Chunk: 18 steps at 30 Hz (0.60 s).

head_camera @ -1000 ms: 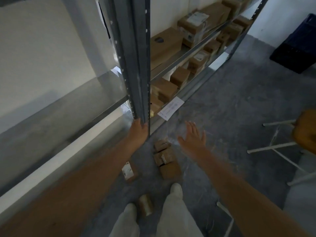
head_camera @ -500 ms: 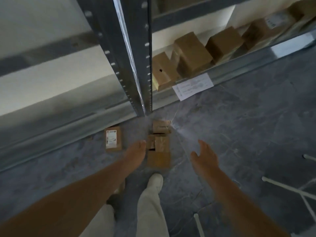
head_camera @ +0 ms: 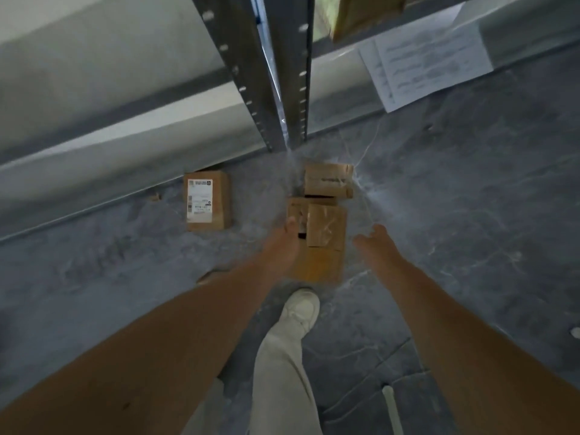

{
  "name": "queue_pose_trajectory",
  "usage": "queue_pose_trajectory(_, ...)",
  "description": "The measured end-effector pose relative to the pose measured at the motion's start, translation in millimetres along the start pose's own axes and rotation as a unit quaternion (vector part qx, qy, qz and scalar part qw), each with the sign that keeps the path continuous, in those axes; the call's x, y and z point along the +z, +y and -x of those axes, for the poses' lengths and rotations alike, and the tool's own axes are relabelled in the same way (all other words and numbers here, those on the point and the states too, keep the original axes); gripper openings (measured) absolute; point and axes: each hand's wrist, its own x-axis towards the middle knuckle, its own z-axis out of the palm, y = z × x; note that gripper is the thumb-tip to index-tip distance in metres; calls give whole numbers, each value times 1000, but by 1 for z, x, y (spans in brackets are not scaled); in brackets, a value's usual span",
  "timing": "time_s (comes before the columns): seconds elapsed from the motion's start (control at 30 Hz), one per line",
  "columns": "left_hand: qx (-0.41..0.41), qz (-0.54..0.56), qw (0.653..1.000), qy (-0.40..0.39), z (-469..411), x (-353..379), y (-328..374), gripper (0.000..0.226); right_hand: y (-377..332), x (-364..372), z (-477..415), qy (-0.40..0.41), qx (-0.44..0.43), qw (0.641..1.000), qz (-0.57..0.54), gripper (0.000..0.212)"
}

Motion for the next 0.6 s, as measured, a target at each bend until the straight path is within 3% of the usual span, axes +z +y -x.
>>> queue_pose_trajectory(0.13, -24, 80, 996, -9, -30, 37, -16, 54, 5, 24, -51, 28, 0, 999, -45, 45)
queue_pose_trajectory(0.3, -74, 160, 984, -19, -53, 68, -28, 39, 12, 46, -80, -39, 15, 998, -51, 58)
queue_pose_trajectory(0.37, -73, 153, 986, 1, -49, 75, -28, 30, 17, 46, -72, -43, 17, 996, -81, 57)
queue_pose_trajectory(0.5, -56, 185, 981, 19, -16, 73, -16, 36, 21, 22, -39, -37, 60, 982, -175, 55)
queue_pose_trajectory(0.6, -40, 223, 974, -20, 18, 51, 9, 22, 16, 1, -4, 3, 62, 966, -250, 55)
